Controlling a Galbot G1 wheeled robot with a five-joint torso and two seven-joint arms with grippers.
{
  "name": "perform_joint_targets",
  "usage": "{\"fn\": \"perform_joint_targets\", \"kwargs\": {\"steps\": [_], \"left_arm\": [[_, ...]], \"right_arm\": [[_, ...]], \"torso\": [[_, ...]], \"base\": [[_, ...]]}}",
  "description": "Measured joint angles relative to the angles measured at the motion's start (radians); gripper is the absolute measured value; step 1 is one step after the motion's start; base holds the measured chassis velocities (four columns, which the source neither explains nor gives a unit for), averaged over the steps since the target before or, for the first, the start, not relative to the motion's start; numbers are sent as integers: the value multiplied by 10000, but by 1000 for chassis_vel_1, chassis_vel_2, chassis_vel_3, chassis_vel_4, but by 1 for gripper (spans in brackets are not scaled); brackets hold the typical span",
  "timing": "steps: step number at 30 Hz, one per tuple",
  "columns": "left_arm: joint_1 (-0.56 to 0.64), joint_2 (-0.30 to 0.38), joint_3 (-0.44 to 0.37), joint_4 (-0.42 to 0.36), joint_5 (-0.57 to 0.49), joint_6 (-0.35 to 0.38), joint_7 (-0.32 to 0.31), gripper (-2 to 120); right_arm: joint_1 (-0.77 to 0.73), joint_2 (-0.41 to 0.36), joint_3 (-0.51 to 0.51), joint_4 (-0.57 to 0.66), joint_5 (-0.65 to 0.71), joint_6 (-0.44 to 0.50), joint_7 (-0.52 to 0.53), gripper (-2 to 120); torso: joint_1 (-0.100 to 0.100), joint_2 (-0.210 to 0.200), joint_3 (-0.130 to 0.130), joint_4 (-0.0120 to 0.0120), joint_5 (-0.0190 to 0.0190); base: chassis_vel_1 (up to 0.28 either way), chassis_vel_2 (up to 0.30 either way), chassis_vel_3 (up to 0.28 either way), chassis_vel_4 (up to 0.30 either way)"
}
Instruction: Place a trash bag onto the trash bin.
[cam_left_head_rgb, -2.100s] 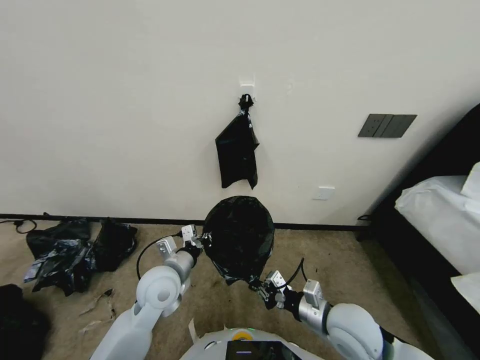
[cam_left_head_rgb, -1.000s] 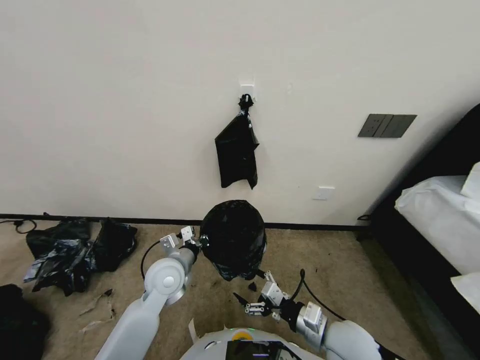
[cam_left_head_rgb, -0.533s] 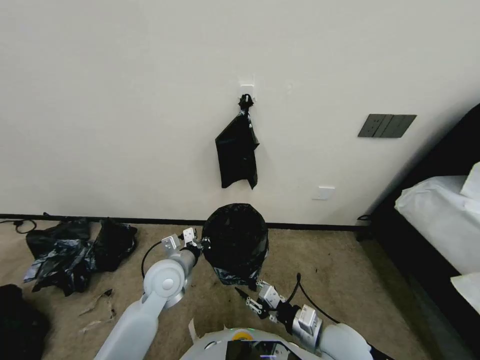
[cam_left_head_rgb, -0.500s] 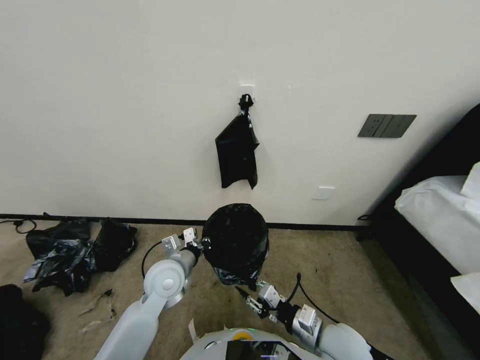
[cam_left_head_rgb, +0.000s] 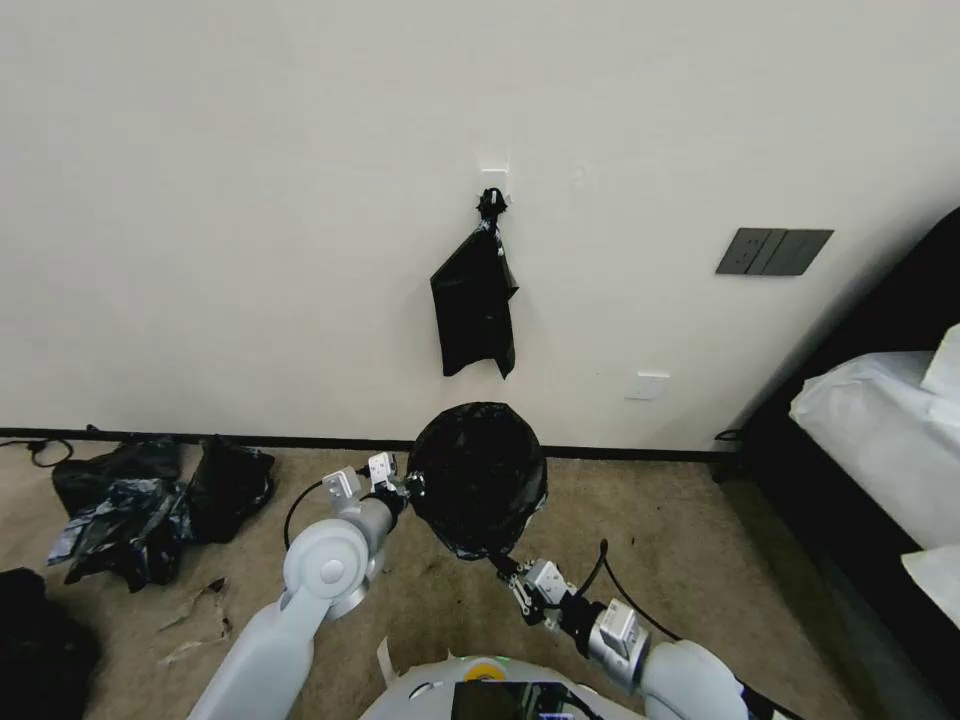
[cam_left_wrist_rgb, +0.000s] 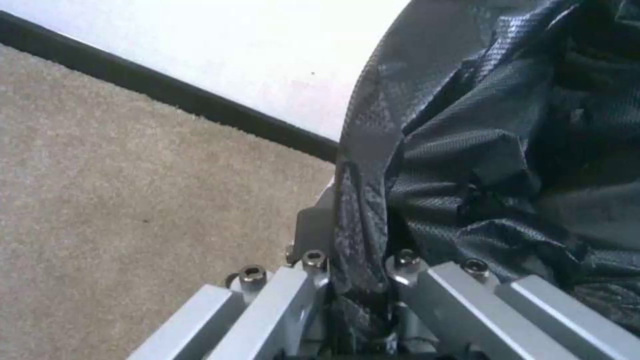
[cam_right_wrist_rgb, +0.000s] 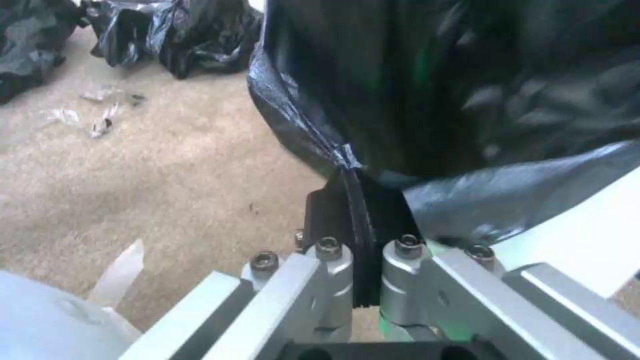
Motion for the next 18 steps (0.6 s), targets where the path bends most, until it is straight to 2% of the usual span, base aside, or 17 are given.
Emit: {"fn": "perform_joint_targets", "kwargs": {"steps": [6, 10, 18], "left_arm": [[160, -209, 39, -314, -127, -24, -301, 1], [370, -462, 52, -374, -157, -24, -717, 1], [357, -328, 9, -502, -321, -25, -869, 1]], "right_arm": [[254, 475, -238, -614, -160, 36, -23, 0], [786, 971, -269, -1712, 7, 145, 139, 0], [1106, 1242, -237, -2765, 69, 300, 326, 0]], "torso": [[0, 1, 0, -2, 1], [0, 0, -1, 1, 0], [0, 0, 0, -1, 1]], "base": [[0, 0, 0, 0], [0, 0, 0, 0], [0, 0, 0, 0]]}}
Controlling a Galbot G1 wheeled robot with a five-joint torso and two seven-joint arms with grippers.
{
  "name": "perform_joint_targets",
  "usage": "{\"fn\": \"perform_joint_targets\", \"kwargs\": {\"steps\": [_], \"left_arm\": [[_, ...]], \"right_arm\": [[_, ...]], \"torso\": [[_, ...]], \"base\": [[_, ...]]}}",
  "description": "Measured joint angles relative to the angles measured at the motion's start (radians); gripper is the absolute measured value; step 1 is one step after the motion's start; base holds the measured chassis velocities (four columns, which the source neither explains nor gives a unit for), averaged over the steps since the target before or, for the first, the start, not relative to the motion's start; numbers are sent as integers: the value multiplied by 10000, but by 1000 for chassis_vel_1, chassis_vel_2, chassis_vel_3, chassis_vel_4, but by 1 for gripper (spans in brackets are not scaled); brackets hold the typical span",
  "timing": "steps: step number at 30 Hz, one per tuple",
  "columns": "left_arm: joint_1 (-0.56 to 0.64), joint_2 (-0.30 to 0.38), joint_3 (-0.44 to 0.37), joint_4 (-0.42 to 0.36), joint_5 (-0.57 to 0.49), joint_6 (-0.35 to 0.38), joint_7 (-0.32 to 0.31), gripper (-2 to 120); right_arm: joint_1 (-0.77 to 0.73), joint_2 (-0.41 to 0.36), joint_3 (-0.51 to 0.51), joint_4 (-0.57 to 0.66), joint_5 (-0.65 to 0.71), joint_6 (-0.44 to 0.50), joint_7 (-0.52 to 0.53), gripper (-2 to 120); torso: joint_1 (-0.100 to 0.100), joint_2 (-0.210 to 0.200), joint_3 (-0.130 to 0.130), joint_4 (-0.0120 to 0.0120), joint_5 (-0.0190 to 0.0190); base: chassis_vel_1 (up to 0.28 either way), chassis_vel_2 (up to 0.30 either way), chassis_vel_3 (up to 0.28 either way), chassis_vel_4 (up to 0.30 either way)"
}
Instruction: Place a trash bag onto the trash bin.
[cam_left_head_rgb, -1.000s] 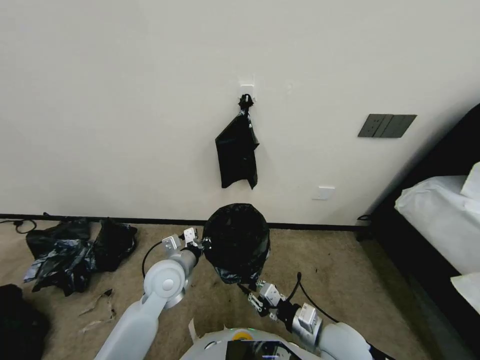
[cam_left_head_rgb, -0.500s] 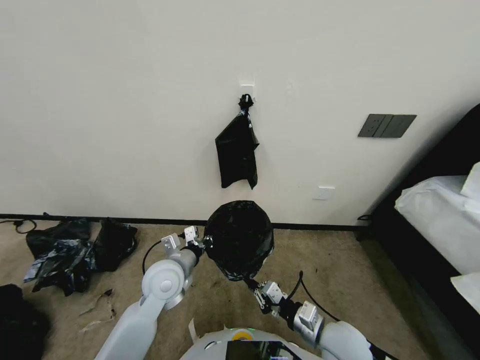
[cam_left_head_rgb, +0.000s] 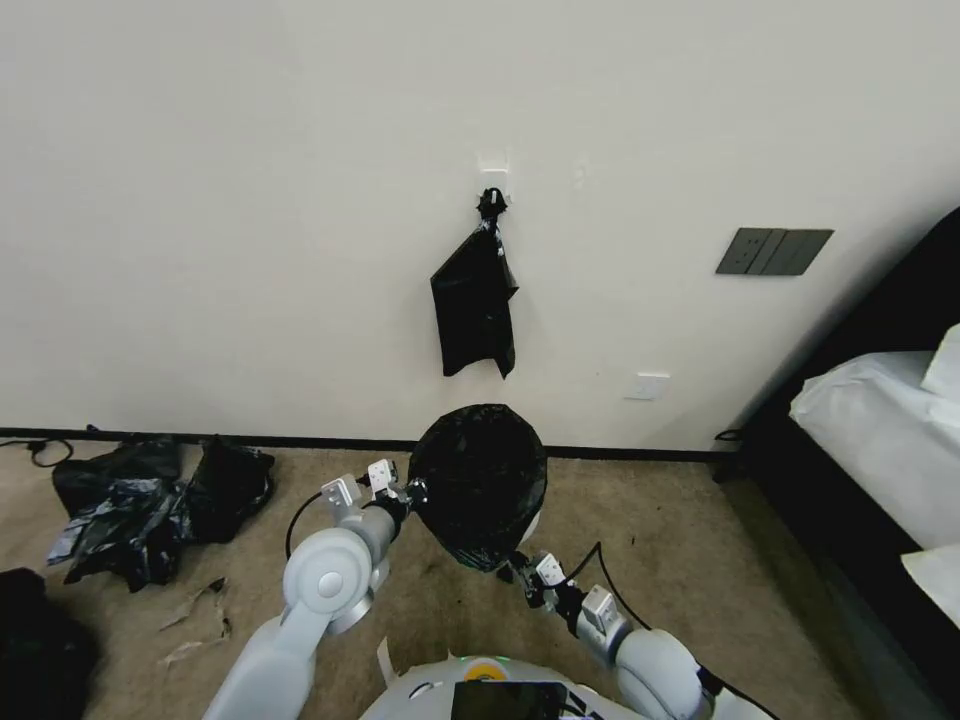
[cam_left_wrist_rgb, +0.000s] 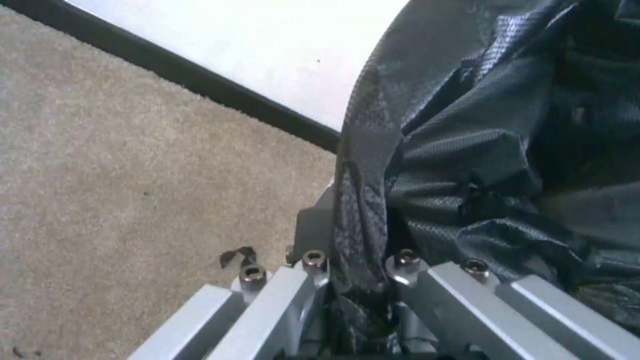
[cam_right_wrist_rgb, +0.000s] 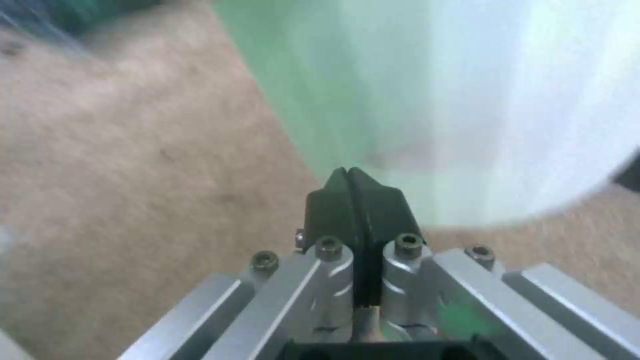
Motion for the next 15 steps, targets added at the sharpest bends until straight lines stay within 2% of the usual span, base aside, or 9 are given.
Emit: {"fn": "perform_joint_targets", "kwargs": {"steps": [2, 7, 9, 10, 11, 15], "left_arm": [[26, 29, -2, -2, -6, 2, -8, 1], [29, 55, -51, 88, -6, 2, -5, 1], [-21, 58, -134, 199, -15, -3, 16, 1], [-79, 55, -197, 275, -40, -21, 38, 1], [-79, 55, -197, 275, -40, -21, 38, 1], [-266, 78, -298, 505, -119, -85, 89, 1]], "right_arm": [[28, 67, 45, -275, 1, 51, 63, 0], [-292, -15, 222, -22, 152, 65, 64, 0], [-807, -154, 622, 678, 1052, 57, -69, 0], [-1102, -213, 911, 1119, 1849, 27, -234, 6], [-1102, -213, 911, 1119, 1849, 27, -234, 6], [-1591, -268, 1396, 2128, 4667, -415, -664, 25]], "torso": [[1, 0, 0, 1, 2], [0, 0, 0, -1, 1], [0, 0, 0, 0, -1], [0, 0, 0, -1, -2], [0, 0, 0, -1, -2], [0, 0, 0, 0, -3]], "base": [[0, 0, 0, 0], [0, 0, 0, 0], [0, 0, 0, 0], [0, 0, 0, 0], [0, 0, 0, 0], [0, 0, 0, 0]]}}
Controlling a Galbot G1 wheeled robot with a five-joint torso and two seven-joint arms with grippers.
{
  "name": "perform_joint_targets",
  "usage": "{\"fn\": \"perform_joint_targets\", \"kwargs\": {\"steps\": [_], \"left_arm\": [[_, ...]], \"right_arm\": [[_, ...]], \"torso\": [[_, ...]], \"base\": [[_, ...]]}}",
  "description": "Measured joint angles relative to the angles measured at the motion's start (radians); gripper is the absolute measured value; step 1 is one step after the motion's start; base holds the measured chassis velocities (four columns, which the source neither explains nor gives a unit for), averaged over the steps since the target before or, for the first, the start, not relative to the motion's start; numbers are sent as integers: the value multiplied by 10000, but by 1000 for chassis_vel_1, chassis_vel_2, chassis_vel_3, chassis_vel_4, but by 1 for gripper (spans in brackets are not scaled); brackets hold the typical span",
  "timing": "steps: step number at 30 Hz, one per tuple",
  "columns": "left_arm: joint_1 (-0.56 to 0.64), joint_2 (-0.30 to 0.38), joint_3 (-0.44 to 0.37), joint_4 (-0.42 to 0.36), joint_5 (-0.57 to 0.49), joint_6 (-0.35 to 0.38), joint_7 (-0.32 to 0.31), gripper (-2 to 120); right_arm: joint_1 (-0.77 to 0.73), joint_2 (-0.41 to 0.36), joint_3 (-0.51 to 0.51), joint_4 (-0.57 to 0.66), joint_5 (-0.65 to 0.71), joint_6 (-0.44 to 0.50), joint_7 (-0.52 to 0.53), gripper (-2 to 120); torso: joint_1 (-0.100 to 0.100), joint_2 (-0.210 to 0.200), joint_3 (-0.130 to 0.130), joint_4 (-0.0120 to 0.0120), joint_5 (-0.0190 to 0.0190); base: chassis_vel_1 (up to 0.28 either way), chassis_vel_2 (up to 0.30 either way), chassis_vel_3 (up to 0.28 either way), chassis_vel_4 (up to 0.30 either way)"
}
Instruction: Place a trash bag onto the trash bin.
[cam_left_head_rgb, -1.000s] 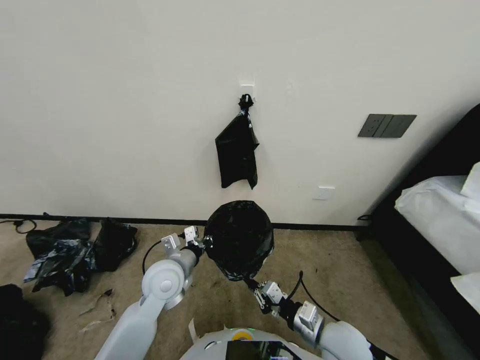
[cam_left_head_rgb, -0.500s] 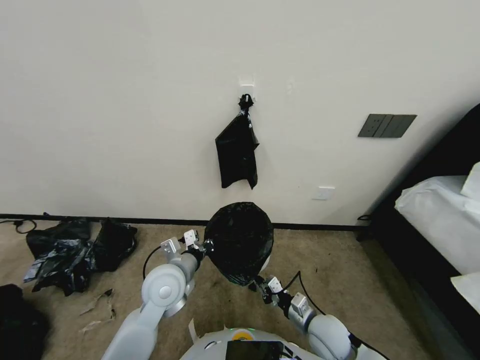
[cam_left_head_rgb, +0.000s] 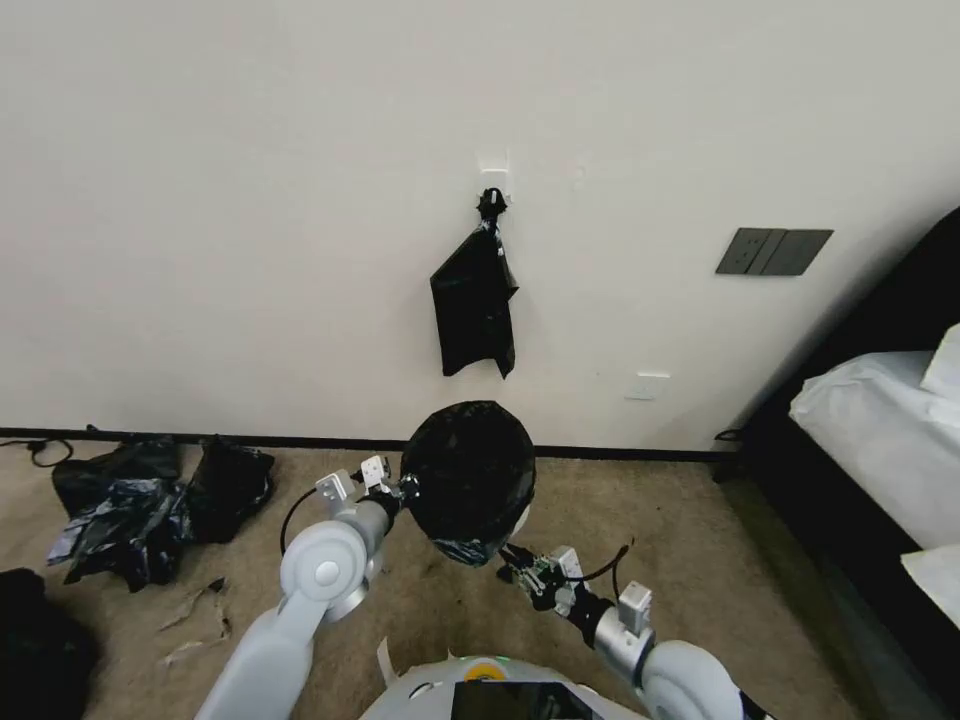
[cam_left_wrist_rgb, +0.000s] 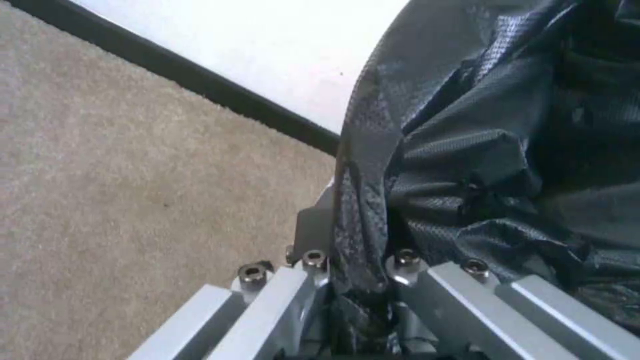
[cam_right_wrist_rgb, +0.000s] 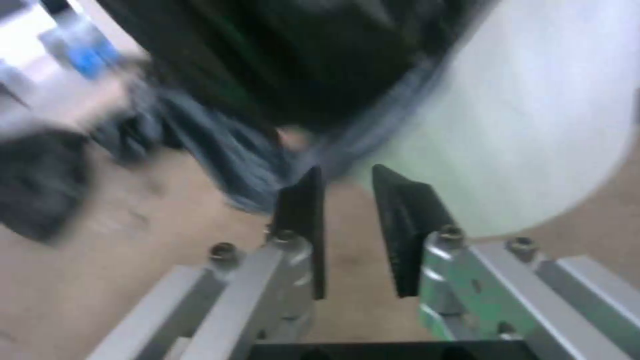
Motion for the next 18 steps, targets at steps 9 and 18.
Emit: {"fn": "perform_joint_targets", "kwargs": {"steps": [9, 18], "left_arm": [[-6, 95, -58, -93, -38, -18, 29, 1], [85, 161, -106, -202, -33, -14, 175, 1]], "right_arm": [[99, 286, -339, -22, 401, -614, -330, 58], [182, 506, -279, -224, 1321, -963, 417, 89]], "torso": [[1, 0, 0, 1, 2], [0, 0, 0, 1, 2]], "base": [[0, 0, 0, 0], [0, 0, 0, 0]]}}
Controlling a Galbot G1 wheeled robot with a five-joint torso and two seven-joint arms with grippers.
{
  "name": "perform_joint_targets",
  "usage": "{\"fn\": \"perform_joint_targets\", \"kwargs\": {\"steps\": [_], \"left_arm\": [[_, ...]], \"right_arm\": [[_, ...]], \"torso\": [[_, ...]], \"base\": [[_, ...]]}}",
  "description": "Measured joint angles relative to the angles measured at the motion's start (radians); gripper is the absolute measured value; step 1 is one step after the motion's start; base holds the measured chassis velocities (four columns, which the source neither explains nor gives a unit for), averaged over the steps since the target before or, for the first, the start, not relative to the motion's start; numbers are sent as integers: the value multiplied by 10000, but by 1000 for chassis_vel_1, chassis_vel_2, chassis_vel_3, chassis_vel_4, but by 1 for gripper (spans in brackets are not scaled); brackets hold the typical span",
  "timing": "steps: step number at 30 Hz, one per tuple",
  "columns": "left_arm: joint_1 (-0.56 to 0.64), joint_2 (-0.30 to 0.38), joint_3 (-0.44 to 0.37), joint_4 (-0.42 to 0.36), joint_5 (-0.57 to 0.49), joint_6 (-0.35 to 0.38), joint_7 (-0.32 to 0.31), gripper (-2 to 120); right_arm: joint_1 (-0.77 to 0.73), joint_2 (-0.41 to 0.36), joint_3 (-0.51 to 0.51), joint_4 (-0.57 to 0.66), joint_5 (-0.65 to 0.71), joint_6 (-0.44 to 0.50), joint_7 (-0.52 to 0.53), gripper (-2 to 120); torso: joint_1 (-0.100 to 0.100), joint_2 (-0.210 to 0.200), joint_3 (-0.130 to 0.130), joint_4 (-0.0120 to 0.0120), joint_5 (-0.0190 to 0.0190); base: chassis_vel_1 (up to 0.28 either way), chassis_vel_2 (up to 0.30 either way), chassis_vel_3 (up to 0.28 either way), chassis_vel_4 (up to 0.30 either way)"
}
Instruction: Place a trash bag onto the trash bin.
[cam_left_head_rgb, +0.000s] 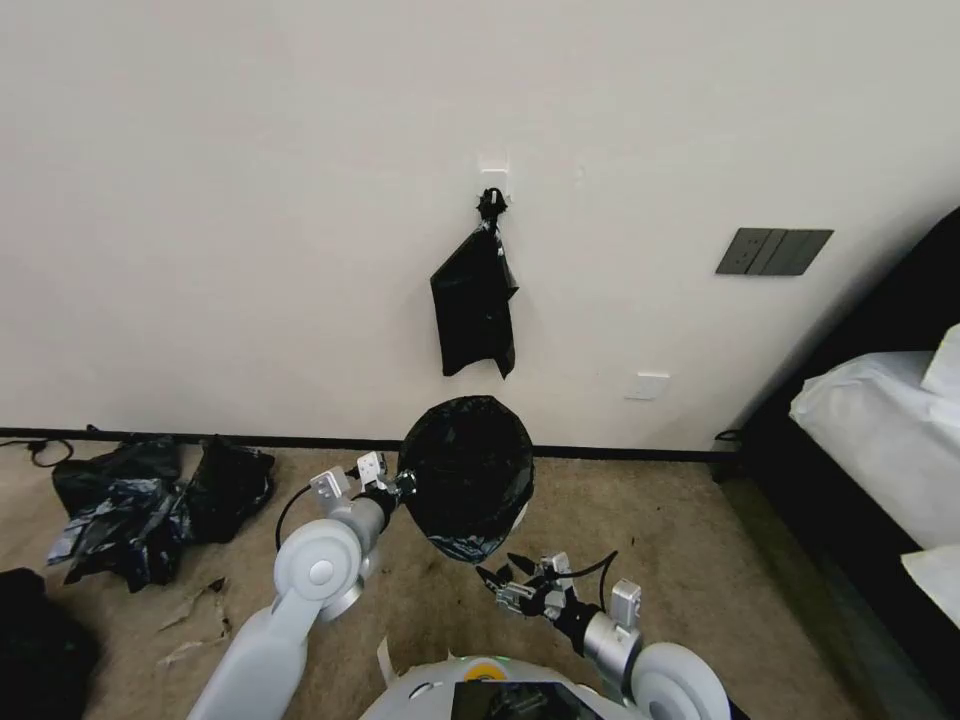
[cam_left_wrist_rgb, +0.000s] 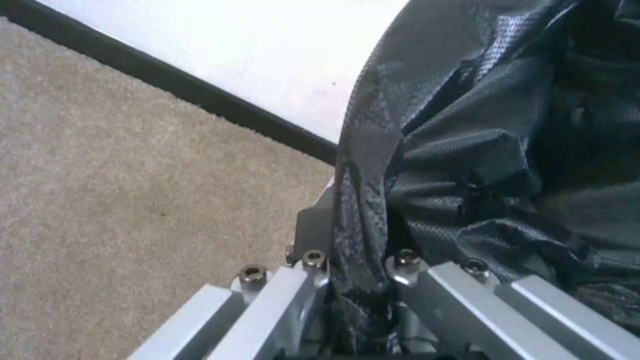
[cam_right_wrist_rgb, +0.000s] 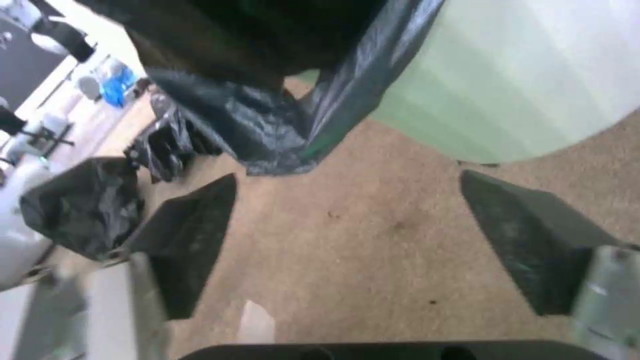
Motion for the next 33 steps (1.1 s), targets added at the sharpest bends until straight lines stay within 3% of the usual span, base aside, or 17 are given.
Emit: {"fn": "perform_joint_targets", "kwargs": {"steps": [3, 5, 7, 11, 16, 18, 20, 29, 33], "left_arm": [[6, -6, 27, 5, 23, 17, 11, 1], [9, -14, 50, 6, 34, 22, 13, 1], [33, -23, 75, -38, 52, 39, 14, 1], [89, 0, 90, -138, 56, 52, 16, 1], [128, 23, 98, -260, 61, 63, 16, 1], [129, 24, 97, -265, 60, 64, 16, 1], [152, 14, 93, -267, 77, 78, 17, 1], [201, -59, 64, -349, 92, 166, -40, 1], [223, -53, 65, -349, 93, 168, -64, 1]], "right_arm": [[25, 30, 2, 57, 18, -10, -83, 95], [67, 57, -20, 79, 11, -14, -95, 92], [169, 152, -94, 75, 23, -36, -91, 81], [236, 238, -171, -1, 77, -50, -41, 71], [368, 361, -316, -144, 196, -65, 168, 45], [369, 364, -316, -156, 217, -65, 186, 44], [367, 368, -313, -185, 246, -64, 209, 32], [372, 462, -317, -222, 451, 52, 274, 0], [416, 478, -328, -329, 461, 171, 332, 0]], "torso": [[0, 0, 0, -1, 0], [0, 0, 0, 0, -1], [0, 0, 0, 0, 1], [0, 0, 0, 0, 0], [0, 0, 0, 0, 1], [0, 0, 0, 0, 1], [1, 0, 0, 0, 0], [0, 0, 0, 0, 0], [0, 0, 0, -1, 0]], "base": [[0, 0, 0, 0], [0, 0, 0, 0], [0, 0, 0, 0], [0, 0, 0, 0], [0, 0, 0, 0], [0, 0, 0, 0], [0, 0, 0, 0], [0, 0, 0, 0], [0, 0, 0, 0]]}}
